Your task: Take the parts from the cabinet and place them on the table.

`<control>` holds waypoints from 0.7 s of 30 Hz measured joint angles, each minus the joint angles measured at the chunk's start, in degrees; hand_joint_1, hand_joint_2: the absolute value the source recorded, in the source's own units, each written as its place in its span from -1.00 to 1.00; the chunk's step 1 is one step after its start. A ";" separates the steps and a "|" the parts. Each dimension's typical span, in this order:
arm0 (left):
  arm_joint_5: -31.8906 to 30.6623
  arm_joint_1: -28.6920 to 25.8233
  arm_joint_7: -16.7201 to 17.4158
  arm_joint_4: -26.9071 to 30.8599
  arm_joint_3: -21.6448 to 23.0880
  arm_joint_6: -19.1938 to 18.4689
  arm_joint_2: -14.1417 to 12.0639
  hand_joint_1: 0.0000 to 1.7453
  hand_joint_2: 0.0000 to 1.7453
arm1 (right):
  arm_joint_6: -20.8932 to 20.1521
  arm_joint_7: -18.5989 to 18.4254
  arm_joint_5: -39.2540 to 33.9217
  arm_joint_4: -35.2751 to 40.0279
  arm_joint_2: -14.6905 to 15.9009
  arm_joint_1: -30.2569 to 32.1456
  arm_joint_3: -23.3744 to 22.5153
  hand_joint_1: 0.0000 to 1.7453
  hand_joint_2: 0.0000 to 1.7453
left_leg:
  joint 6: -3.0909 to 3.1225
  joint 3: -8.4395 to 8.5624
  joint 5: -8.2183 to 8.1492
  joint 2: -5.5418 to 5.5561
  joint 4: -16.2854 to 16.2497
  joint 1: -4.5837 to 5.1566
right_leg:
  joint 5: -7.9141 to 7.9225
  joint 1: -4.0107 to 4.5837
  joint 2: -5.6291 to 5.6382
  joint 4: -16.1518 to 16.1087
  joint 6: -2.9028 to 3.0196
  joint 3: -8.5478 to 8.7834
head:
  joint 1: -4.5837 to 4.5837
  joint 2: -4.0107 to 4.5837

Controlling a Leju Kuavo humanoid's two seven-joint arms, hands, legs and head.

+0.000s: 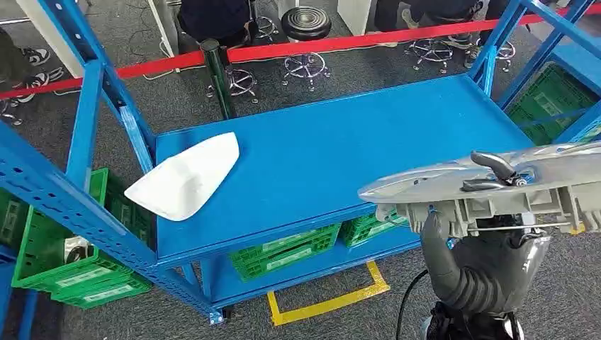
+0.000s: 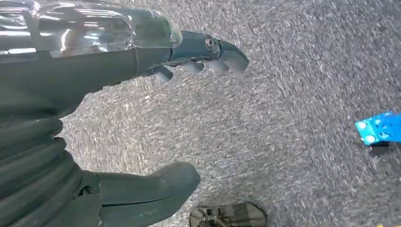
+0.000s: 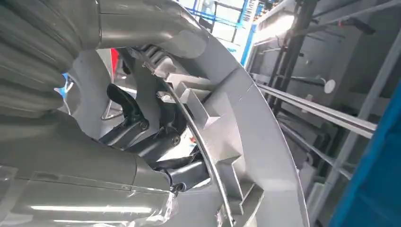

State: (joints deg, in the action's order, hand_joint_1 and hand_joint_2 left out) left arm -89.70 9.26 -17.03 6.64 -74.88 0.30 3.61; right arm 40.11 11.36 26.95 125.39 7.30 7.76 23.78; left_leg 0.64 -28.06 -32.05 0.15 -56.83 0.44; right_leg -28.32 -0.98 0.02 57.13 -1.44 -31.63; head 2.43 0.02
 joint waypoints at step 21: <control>-0.15 0.12 0.00 -0.50 -0.70 0.04 2.54 -1.00 1.00 | 0.00 0.07 -3.31 0.83 0.28 0.28 -1.38 1.00 1.00 | -0.19 -1.54 1.68 0.67 -0.55 -0.34 | -1.08 -0.08 0.26 0.99 -0.53 1.39 | 1.20 0.00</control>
State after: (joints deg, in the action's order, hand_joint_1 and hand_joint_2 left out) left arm -89.85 9.38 -17.03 6.14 -75.58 0.35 6.14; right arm 40.11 11.43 23.65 126.22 7.58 8.04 22.40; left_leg 0.45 -29.60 -30.36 0.82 -57.37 0.10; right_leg -29.40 -1.06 0.28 58.11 -1.96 -30.24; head 3.63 0.02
